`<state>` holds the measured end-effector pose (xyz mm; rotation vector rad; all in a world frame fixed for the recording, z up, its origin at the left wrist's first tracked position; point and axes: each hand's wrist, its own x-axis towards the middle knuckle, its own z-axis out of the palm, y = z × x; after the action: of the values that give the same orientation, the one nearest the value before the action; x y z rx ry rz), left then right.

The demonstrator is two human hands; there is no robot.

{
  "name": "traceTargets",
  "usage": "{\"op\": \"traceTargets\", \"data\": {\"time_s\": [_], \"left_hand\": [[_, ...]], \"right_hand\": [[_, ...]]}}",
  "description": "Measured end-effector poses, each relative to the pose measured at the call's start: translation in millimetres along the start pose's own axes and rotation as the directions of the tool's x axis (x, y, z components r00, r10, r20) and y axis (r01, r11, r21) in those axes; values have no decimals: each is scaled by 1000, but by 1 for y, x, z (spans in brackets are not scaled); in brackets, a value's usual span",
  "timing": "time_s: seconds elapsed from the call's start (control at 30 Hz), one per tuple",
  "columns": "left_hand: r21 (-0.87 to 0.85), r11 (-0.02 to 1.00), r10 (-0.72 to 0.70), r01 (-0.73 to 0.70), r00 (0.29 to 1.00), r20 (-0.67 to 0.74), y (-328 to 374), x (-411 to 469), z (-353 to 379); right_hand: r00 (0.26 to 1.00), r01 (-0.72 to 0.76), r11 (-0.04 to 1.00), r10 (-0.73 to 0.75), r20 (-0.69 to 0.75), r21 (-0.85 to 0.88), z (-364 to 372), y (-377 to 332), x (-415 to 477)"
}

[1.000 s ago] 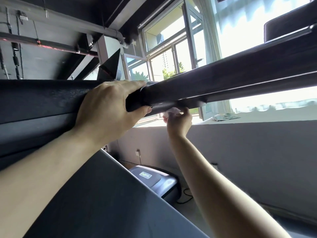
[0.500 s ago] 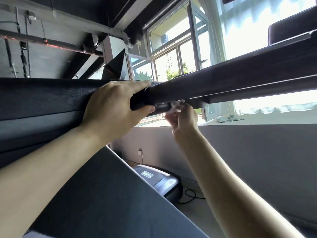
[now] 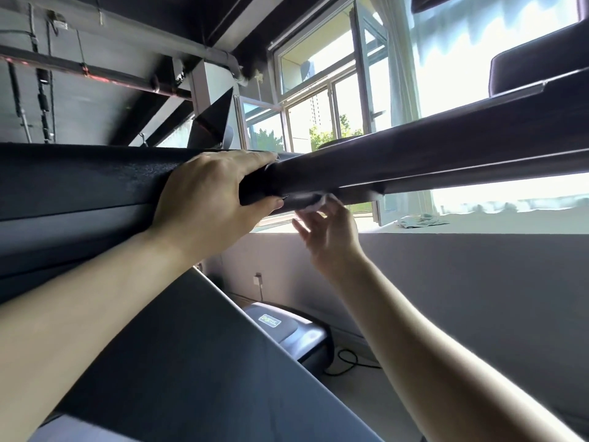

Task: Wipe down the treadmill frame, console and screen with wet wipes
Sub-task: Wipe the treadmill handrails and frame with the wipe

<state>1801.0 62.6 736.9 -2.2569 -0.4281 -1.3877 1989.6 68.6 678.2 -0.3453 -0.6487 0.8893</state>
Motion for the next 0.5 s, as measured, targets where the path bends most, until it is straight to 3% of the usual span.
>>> {"op": "traceTargets", "data": {"time_s": [0.1, 0.23, 0.33, 0.4, 0.5], "left_hand": [[-3, 1000, -3, 3, 1000, 9, -1, 0, 0], [-7, 1000, -4, 4, 1000, 12, 0, 0, -1], [-4, 1000, -13, 13, 1000, 15, -1, 0, 0], [-9, 1000, -13, 13, 1000, 18, -1, 0, 0], [-3, 1000, -3, 3, 1000, 2, 0, 0, 1]], "right_hand": [[993, -37, 996, 46, 113, -80, 6, 14, -17], [998, 37, 998, -40, -50, -50, -7, -18, 6], [995, 74, 965, -90, -53, -253, -1, -11, 9], [990, 140, 853, -129, 55, -502, 8, 13, -2], [955, 296, 598, -201, 218, -745, 11, 31, 1]]}}
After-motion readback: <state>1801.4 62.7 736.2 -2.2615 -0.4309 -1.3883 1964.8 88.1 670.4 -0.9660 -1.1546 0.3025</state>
